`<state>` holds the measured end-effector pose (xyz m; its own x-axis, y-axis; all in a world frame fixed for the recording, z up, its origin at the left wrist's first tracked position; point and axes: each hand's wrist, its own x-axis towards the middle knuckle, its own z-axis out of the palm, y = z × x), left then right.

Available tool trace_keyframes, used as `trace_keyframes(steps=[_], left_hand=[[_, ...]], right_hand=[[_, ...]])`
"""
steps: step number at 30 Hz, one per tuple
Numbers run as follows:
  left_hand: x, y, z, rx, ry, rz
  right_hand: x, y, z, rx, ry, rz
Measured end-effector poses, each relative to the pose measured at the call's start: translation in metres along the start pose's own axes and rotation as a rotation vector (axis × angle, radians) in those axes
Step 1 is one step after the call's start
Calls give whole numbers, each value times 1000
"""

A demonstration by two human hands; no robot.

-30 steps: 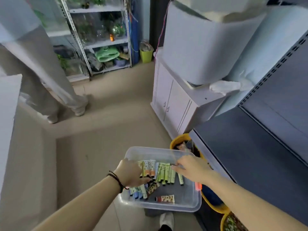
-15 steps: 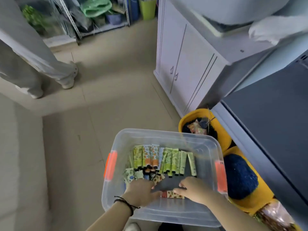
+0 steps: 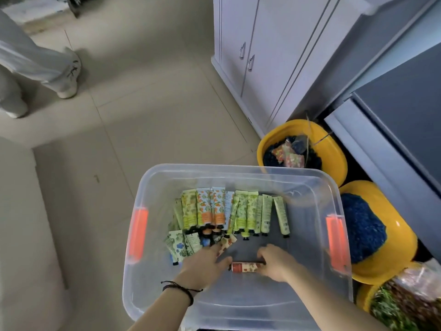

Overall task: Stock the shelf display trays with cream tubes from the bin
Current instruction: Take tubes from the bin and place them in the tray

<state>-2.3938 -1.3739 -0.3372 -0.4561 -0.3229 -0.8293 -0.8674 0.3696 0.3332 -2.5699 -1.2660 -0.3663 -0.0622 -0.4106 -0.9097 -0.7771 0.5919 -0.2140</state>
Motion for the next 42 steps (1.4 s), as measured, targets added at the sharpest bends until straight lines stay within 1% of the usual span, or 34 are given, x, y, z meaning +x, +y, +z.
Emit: trace_keyframes(steps=[2,5,7,10,13,16,19,22,26,31,34,39,42], left_hand=[[2,1,-3,20,24,8],[4,5,-4,159,37,53],[7,9,1,201,40,51],[11,18,12,128,98,-45],[13,28,19,80,119,-134],[15,34,21,172,105,-161],[18,36,21,271,92,-163],[23,39,20,334,109,-157],[26,48,20,402,122,-87],[32,51,18,499,67,18],[33,50,12,522,71,29],[25,47,-10,449,132,29],[10,46,-23,397,185,48]], right_hand=[[2,3,0,-22,-35,23],[3,5,-1,11,-27,33],[3,5,-4,93,11,13],[2,3,-9,331,120,-14],[-4,2,-12,461,206,-41],[-7,7,-13,492,271,-78],[-10,11,-12,607,279,-57],[-12,13,-13,668,283,-44],[-15,14,-16,651,291,-54],[-18,12,-20,680,276,-59],[-21,10,-23,687,283,-76],[-29,-2,-32,634,389,-153],[-43,-11,-37,560,479,-219]])
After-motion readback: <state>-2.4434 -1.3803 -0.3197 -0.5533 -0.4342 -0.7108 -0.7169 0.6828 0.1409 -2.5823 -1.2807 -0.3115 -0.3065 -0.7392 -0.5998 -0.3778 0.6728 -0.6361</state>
